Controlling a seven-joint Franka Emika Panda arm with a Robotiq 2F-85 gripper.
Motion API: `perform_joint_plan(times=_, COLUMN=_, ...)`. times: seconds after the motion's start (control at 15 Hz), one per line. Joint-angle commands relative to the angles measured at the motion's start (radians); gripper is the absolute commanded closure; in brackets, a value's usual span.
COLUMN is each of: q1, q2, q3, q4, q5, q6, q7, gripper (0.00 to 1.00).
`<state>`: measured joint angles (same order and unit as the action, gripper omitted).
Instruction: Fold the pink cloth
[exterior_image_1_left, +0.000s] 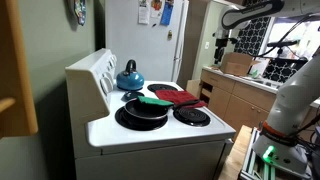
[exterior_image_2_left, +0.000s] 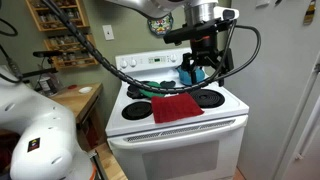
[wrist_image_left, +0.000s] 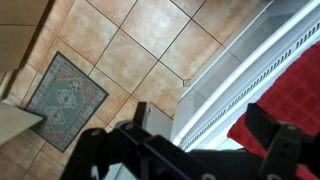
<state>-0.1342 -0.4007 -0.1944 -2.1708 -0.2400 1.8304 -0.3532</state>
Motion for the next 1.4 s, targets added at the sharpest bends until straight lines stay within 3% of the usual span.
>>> perform_joint_plan(times=0.0, q1=0.004, q2=0.000, q3=-0.003, q4=0.002, q5=-0.001, q6=-0.002, q7=0.001, gripper=0.00)
perform_joint_plan(times=0.2, q1=0.004, q2=0.000, q3=-0.003, q4=0.002, q5=-0.001, q6=-0.002, q7=0.001, gripper=0.00)
perform_joint_plan(times=0.4, q1=0.058, q2=0.031, q3=0.047, q4=0.029, q5=0.044, q6=-0.033, q7=0.015, gripper=0.00)
perform_joint_plan(times=0.8, q1=0.206, q2=0.133, q3=0.153, q4=0.077, q5=0.364, q6=-0.183, q7=0.038, gripper=0.00)
perform_joint_plan(times=0.93, q1=0.198, q2=0.105, q3=0.170, q4=0.054, q5=0.326, q6=-0.151, q7=0.041, gripper=0.00)
perform_joint_plan(times=1.33, q1=0.220, q2=0.152, q3=0.191, q4=0.078, q5=0.347, q6=-0.160, q7=0.032, gripper=0.00)
